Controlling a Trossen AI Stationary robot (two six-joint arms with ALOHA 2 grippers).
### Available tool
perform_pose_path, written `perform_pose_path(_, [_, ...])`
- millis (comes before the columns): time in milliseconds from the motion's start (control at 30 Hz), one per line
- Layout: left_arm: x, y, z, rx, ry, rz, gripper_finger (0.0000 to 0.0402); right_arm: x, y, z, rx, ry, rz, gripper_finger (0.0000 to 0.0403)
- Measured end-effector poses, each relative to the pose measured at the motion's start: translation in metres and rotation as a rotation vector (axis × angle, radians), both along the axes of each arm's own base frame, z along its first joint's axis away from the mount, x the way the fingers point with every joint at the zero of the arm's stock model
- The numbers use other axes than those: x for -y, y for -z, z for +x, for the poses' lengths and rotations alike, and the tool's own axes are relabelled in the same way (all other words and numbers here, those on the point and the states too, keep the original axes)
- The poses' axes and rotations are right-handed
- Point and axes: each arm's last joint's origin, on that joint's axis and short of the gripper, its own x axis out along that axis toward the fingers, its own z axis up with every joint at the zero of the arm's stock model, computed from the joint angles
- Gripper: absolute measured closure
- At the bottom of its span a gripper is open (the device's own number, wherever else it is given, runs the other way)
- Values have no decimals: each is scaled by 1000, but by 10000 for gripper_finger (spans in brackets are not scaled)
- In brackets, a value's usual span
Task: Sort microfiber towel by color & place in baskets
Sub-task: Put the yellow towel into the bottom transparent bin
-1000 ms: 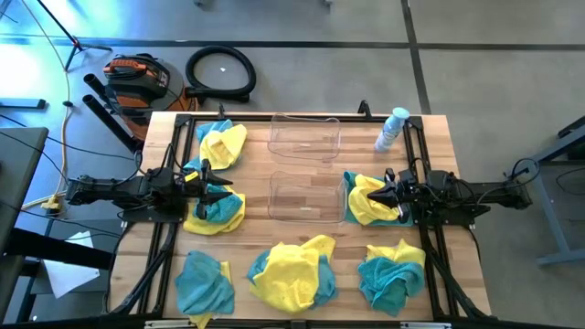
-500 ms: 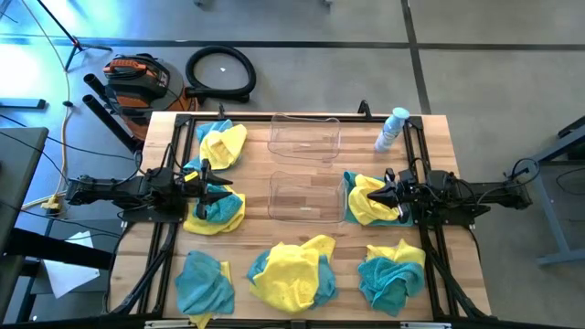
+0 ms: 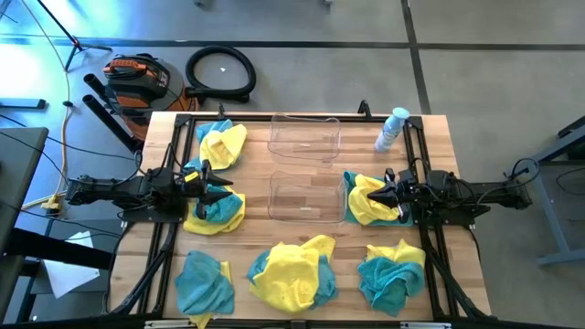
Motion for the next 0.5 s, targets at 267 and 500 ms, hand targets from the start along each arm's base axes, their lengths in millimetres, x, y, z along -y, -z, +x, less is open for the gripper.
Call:
perform_pose_path(267, [0, 0, 0, 2, -1, -26, 259, 0, 0, 0, 0, 0, 0, 402])
perform_pose_path(500, [0, 0, 0, 2, -1, -26, 259, 0, 0, 0, 0, 0, 0, 402])
